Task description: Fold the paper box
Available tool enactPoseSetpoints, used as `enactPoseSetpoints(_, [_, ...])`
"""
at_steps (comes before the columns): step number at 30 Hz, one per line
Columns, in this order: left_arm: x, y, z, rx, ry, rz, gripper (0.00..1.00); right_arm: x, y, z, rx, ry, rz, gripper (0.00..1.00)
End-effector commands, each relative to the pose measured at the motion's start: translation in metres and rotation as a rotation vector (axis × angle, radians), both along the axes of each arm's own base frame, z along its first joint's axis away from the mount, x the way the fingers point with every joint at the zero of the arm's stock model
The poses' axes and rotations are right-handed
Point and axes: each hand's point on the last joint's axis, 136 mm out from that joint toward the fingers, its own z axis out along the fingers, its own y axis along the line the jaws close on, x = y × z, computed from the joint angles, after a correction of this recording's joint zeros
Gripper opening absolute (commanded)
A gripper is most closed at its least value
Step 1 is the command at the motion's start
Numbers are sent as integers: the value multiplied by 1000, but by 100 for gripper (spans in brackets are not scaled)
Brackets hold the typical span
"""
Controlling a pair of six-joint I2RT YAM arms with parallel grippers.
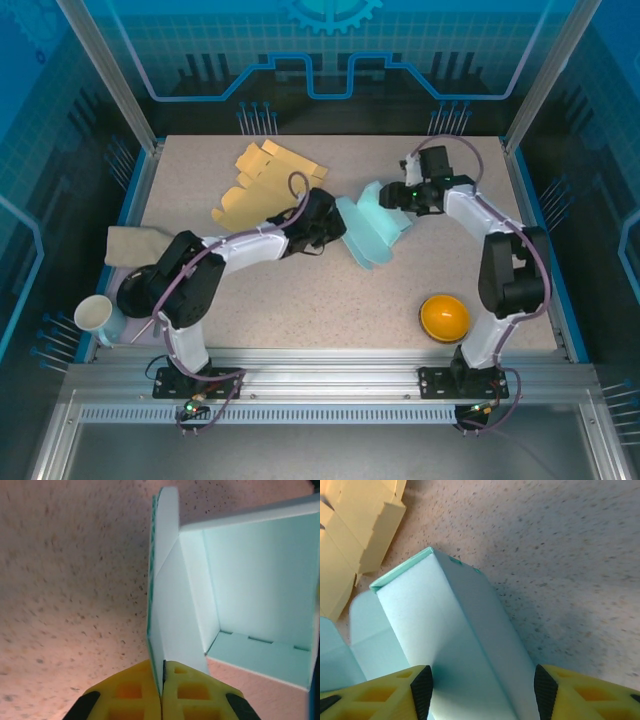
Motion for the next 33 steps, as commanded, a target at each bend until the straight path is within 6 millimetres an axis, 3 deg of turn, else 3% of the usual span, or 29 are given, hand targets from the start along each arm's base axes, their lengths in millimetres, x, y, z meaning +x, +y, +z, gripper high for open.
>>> enactPoseSetpoints(1, [-9,31,36,326,-40,-259,0,-11,-15,31,13,-17,-41,60])
enactPoseSetpoints(5, [-14,65,62,521,-25,-431,0,-16,-29,82,-27,-156,-66,62])
enactPoseSetpoints(8, [-23,79,90,616,-86,-558,1,-22,-28,114,-54,-300,-15,62])
enactPoseSetpoints(12, [-44,83,126,683,-188,-752,5,-36,-1,136,-123,-519,200,61])
enactPoseSetpoints(15, [-62,83,141,748,-238,-891,8,-49,25,144,-176,-652,367,60])
enactPoseSetpoints(18, [-71,80,148,854,-326,-982,11,-64,55,141,-180,-719,537,60])
enactPoseSetpoints(24, [-79,70,133,1053,-354,-1099,10,-91,103,120,-166,-841,753,58])
enactPoseSetpoints(33, [-88,66,126,1010,-353,-1096,10,-108,126,88,-134,-871,834,57])
